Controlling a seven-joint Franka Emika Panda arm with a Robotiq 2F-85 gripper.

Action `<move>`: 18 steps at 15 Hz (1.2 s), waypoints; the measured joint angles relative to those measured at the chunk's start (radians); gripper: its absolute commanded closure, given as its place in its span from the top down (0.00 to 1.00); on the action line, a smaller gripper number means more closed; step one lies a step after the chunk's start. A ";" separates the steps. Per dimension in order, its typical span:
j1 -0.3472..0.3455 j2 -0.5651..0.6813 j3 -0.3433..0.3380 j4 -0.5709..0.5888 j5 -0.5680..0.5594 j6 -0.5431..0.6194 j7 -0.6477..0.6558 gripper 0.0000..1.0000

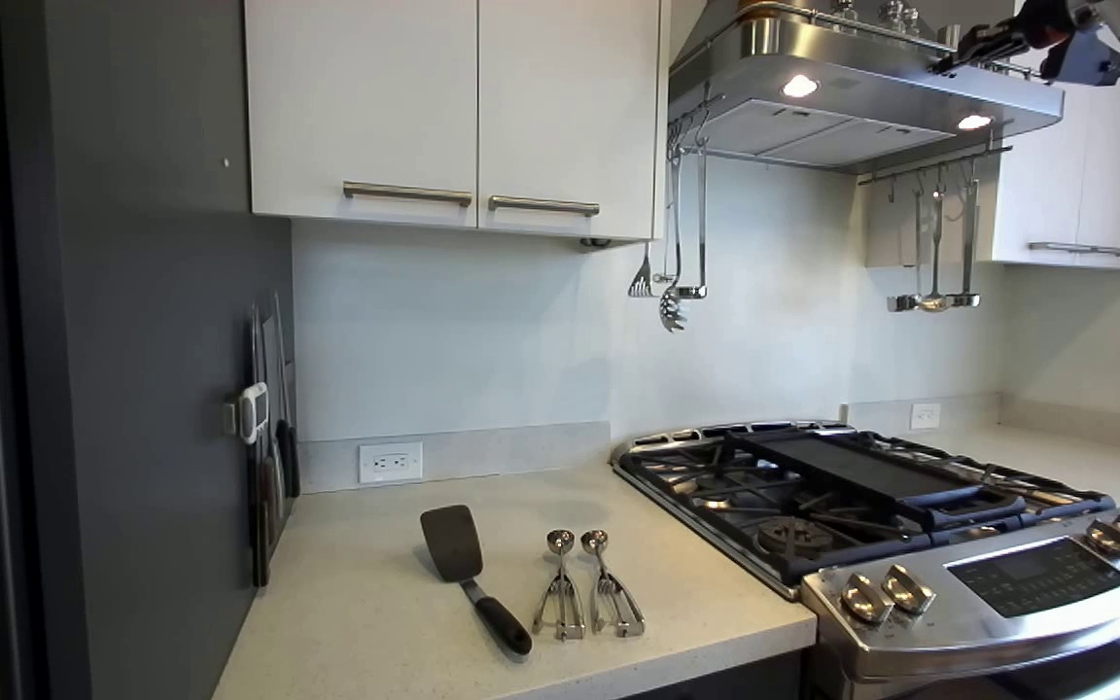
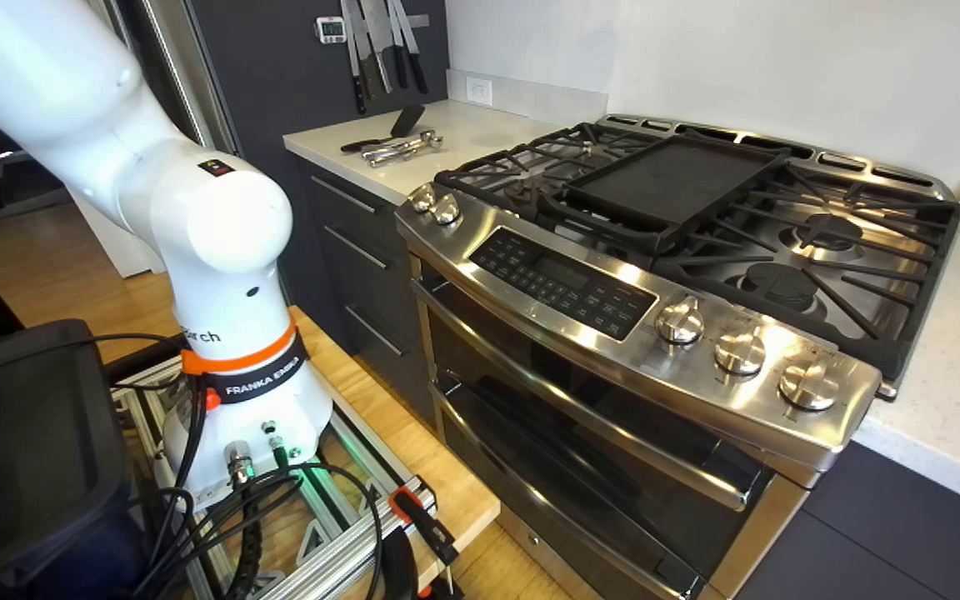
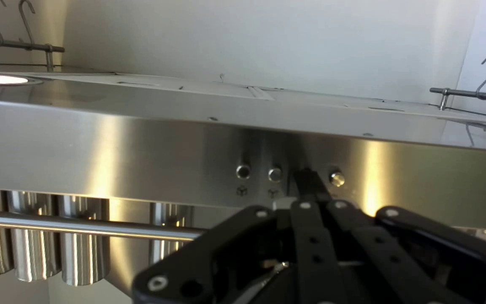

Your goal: Push the second button above the stove

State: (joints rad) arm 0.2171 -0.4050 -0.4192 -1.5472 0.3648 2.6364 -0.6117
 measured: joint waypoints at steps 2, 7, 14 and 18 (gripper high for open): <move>0.013 0.001 -0.008 -0.005 0.025 0.019 -0.034 0.00; 0.036 -0.001 -0.026 -0.016 0.082 0.039 -0.105 0.00; 0.043 -0.008 -0.028 -0.028 0.116 0.054 -0.133 0.00; -0.008 -0.020 0.007 -0.028 0.071 -0.008 -0.089 0.00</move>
State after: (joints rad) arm 0.2094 -0.4254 -0.4118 -1.5752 0.4356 2.6280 -0.7005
